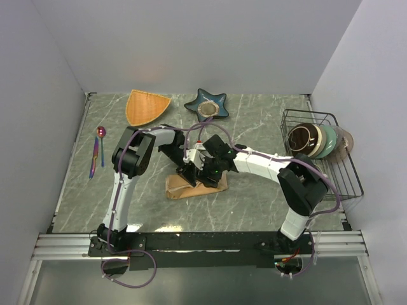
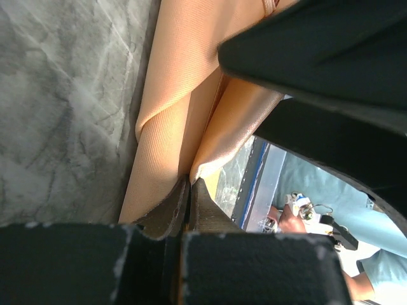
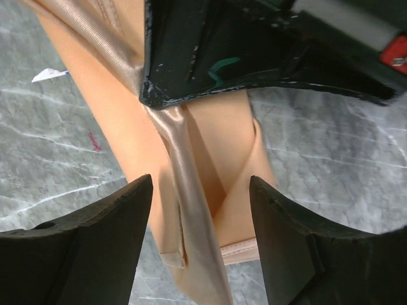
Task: Fold the napkin into a case and place the utensils inside
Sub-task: Fold the 2/3-rectangle-folded napkin at the center of the board.
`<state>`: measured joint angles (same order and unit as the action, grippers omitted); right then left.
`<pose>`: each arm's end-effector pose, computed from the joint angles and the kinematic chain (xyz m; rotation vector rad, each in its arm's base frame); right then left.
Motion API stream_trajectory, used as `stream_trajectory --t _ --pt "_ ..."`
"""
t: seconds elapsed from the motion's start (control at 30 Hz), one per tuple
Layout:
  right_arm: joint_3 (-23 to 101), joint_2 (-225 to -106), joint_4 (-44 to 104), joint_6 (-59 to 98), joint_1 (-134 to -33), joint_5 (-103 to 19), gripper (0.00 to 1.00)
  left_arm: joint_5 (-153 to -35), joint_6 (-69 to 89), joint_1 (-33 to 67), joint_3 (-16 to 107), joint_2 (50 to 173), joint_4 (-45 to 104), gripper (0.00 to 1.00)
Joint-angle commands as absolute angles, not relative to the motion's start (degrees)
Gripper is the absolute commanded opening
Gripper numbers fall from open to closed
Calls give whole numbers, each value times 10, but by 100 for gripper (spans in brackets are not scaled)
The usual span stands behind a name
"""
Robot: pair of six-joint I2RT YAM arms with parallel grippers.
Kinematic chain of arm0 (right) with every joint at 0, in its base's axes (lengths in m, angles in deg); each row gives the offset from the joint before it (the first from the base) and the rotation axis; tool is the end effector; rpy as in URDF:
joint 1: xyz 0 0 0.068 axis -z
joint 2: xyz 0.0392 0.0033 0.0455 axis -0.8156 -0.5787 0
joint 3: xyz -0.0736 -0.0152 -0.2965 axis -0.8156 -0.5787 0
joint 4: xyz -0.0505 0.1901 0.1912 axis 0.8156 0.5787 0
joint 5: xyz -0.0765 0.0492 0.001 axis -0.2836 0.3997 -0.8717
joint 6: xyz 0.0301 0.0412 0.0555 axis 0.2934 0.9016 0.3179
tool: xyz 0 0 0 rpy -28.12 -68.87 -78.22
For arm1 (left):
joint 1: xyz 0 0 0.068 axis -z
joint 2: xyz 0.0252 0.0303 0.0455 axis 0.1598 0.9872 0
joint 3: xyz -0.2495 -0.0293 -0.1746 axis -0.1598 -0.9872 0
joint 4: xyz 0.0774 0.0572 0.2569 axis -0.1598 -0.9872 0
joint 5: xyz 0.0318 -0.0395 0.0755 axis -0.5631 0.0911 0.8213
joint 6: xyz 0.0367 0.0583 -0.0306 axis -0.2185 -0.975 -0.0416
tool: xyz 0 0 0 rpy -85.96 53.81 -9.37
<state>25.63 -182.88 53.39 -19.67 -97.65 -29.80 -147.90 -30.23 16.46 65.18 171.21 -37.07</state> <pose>0.2603 0.2721 0.1871 -1.6919 1.9857 0.5157 0.3614 -0.2358 0.0888 -0.9168 -2.3043 1.4961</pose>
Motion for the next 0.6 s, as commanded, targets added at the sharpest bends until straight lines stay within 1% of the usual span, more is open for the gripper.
stream_trajectory --t 0.0,0.03,0.07,0.1,0.13,0.2,0.23,0.3,0.33,0.4,0.43,0.47,0.53,0.57 --pt "285 -1846 553 -221 -982 -289 62 -1407 -327 166 652 1739 -325 1" --pt "289 -1850 555 -221 -983 -294 56 -1407 -327 166 651 1739 -325 1" --pt "293 -1859 557 -219 -983 -302 42 -1406 -327 166 652 1739 -324 1" --pt "294 -1861 554 -217 -983 -306 35 -1406 -327 166 652 1738 -324 1" --pt "295 -1861 553 -215 -983 -308 23 -1405 -326 166 651 1736 -322 1" --pt "292 -1862 546 -207 -982 -318 13 -1405 -324 165 647 1730 -318 1" --pt "295 -1866 551 -204 -981 -320 6 -1407 -324 165 644 1728 -316 1" --pt "309 -1880 568 -198 -980 -327 0 -1410 -322 163 640 1720 -311 2" --pt "312 -1883 572 -193 -979 -328 0 -1414 -322 161 640 1717 -310 8" --pt "314 -1892 575 -192 -980 -335 0 -1429 -318 157 639 1703 -309 16" --pt "315 -1895 576 -193 -978 -336 0 -1435 -313 150 642 1696 -309 23" --pt "316 -1898 577 -196 -979 -339 0 -1453 -311 145 644 1690 -311 27" --pt "317 -1901 583 -198 -979 -342 0 -1472 -309 129 650 1667 -319 33" --pt "318 -1903 585 -201 -979 -341 0 -1485 -305 123 649 1646 -318 34"
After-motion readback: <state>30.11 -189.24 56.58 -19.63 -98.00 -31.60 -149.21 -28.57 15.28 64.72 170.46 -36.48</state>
